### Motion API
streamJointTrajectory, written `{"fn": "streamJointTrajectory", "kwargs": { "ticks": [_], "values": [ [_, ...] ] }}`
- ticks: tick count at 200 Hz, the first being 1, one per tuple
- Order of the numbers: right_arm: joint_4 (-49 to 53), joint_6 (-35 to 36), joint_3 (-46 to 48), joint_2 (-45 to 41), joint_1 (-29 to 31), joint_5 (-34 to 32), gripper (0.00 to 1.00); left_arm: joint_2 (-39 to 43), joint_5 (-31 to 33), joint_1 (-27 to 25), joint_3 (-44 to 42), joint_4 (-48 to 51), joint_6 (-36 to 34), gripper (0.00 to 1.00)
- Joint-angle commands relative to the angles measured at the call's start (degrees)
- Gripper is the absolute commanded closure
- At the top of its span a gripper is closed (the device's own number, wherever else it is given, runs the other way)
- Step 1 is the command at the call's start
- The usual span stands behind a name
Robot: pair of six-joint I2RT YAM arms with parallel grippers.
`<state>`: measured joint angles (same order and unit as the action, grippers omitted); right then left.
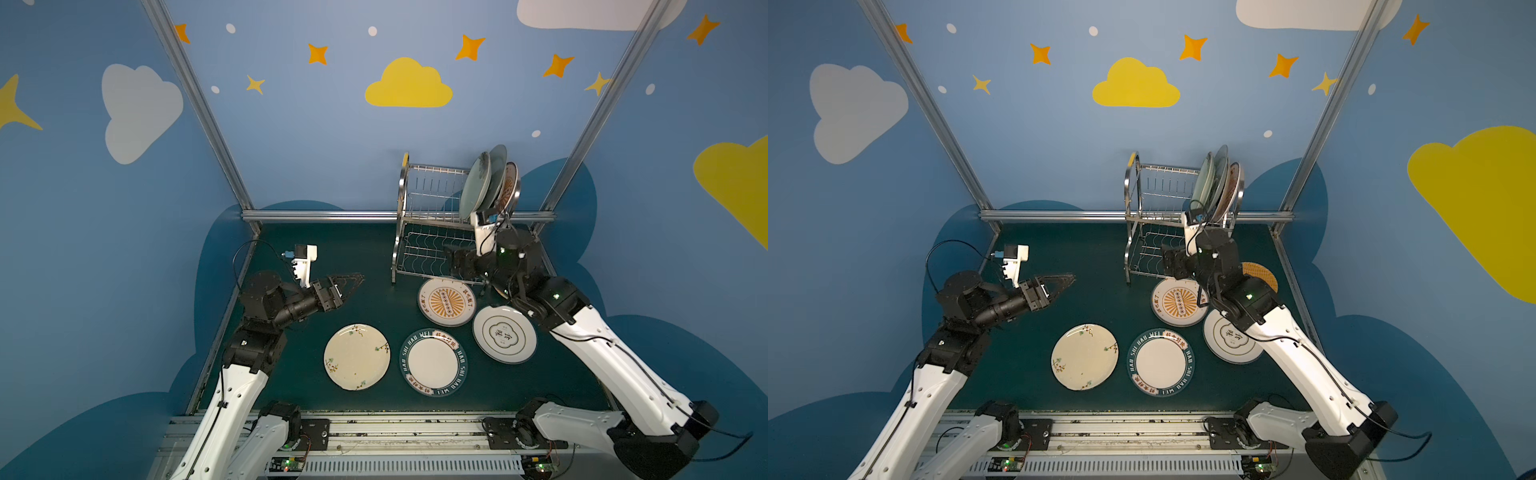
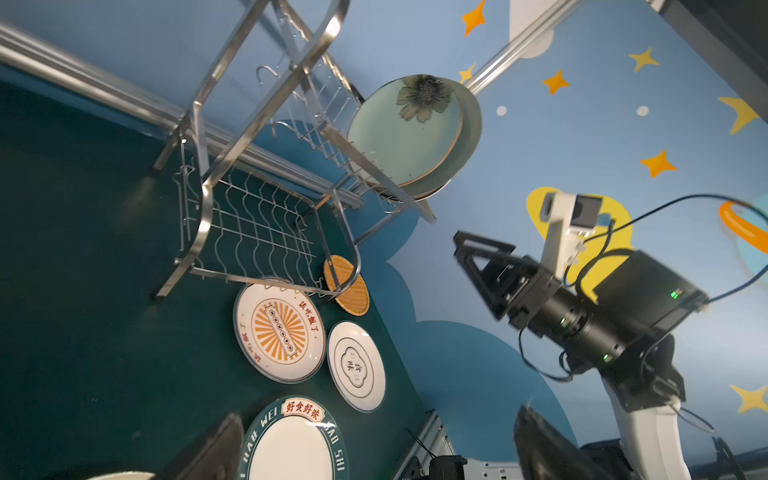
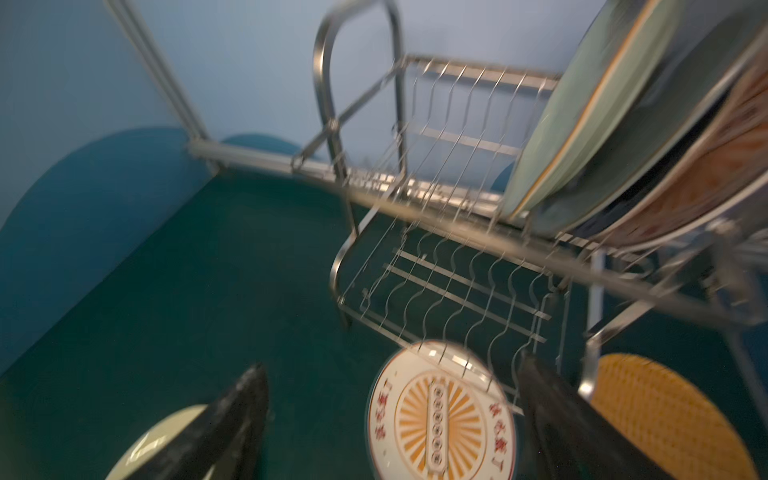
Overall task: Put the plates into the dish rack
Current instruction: 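Open the right gripper and lift it away from the rack, then lower right gripper to the cream berry plate while left gripper moves to its rim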
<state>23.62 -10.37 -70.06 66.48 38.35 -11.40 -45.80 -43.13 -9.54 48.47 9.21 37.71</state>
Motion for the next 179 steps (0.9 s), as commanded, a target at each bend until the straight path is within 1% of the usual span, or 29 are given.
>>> {"fn": "streamJointTrajectory", "kwargs": {
  "ticks": [1,20,33,48,55,60,63,75,82,102,126,135,140,161,179],
  "values": [
    [-6.8,-3.5,9.3,-2.5,0.2,8.6,0.09,2.1,7.6,0.0,-3.5,13.0,0.4,0.0],
    [-12.0,-4.3,18.2,-5.0,0.1,11.3,0.09,6.0,13.7,0.0,-8.9,19.1,4.2,0.0],
    [-16.3,-4.9,22.8,-5.7,0.2,13.1,0.09,8.8,17.7,0.0,-10.9,24.4,6.9,0.0],
    [-19.0,-7.1,25.2,-5.2,0.2,14.8,0.09,10.9,25.1,0.1,-11.7,32.2,10.0,0.0],
    [-20.0,-7.8,26.1,-4.6,0.2,16.7,0.09,11.3,29.1,0.1,-12.0,36.2,11.8,0.0],
    [-20.4,-8.1,26.4,-4.1,0.1,18.0,0.09,11.5,30.5,0.1,-12.4,38.2,13.0,0.0],
    [-20.6,-8.2,26.6,-3.8,0.1,18.7,0.09,11.6,32.8,0.2,-12.6,39.2,13.6,0.0],
    [-20.8,-8.7,26.8,-2.5,0.1,19.8,0.09,11.9,35.4,0.2,-14.6,41.3,16.1,0.0],
    [-20.5,-9.0,26.7,-1.9,0.1,20.0,0.09,12.1,35.7,0.2,-16.1,40.9,17.3,0.0],
    [-18.9,-10.3,25.7,-1.4,0.1,19.5,0.09,11.8,33.4,0.2,-20.3,36.1,19.6,0.0],
    [-17.1,-10.9,25.1,-1.6,0.1,18.5,0.09,8.8,32.5,0.1,-24.4,32.4,20.7,0.0],
    [-17.0,-11.2,25.1,-1.7,0.1,18.2,0.09,7.4,31.4,0.1,-25.5,30.2,20.6,0.0],
    [-17.0,-11.4,25.2,-1.7,0.1,17.9,0.09,6.7,29.1,0.1,-26.3,28.7,20.4,0.0],
    [-17.8,-11.7,25.6,-1.5,0.1,17.7,0.09,4.1,24.2,0.0,-29.1,22.7,20.5,0.0],
    [-17.9,-11.9,25.6,-0.9,0.1,17.7,0.09,3.7,23.5,-0.7,-29.9,22.0,21.0,0.0]
  ]
}}
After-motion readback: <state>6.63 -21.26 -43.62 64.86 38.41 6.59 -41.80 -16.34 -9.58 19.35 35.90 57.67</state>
